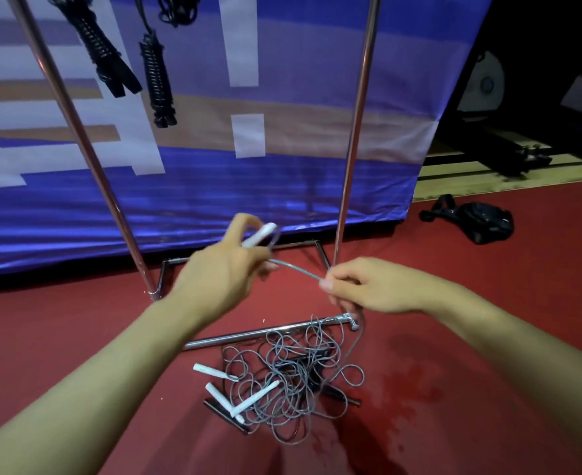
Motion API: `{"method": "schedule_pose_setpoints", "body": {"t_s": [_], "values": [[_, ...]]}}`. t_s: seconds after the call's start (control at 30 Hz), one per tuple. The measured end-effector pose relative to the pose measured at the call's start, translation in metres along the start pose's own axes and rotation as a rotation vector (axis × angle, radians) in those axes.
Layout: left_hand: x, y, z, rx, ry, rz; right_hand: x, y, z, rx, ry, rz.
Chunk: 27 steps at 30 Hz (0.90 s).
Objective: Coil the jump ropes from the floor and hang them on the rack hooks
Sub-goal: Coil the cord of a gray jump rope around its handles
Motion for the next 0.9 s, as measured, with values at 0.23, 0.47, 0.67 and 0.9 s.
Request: {"method": "schedule_pose_setpoints", "body": {"t_s": [0.23, 0.47, 0.67, 0.9], "values": [[-0.005, 0.014, 0.015, -0.267, 0.175, 0.048, 0.018, -0.005, 0.008, 0.058, 0.211, 0.049], [0.036, 0.005, 0.012, -0.100, 0.124, 0.147, -0.020, -0.015, 0.004, 0.155, 0.197, -0.094], [-0.040, 0.015, 0.010, -0.199, 0.080, -0.139, 0.045, -0.004, 0.013, -0.097, 0.011, 0.129], [0.016, 0.015, 0.022, -0.212, 0.321, 0.109, -0.018, -0.018, 0.009, 0.101, 0.298, -0.089]]}}
Point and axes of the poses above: each hand's wrist, its own y-axis away from the middle knuckle, its own z-axis out of the palm, x = y × z, the point moved 2 cm from there along -y, towards the middle knuckle, and after that the axes turned 14 degrees about -x, right-handed, at the moved point
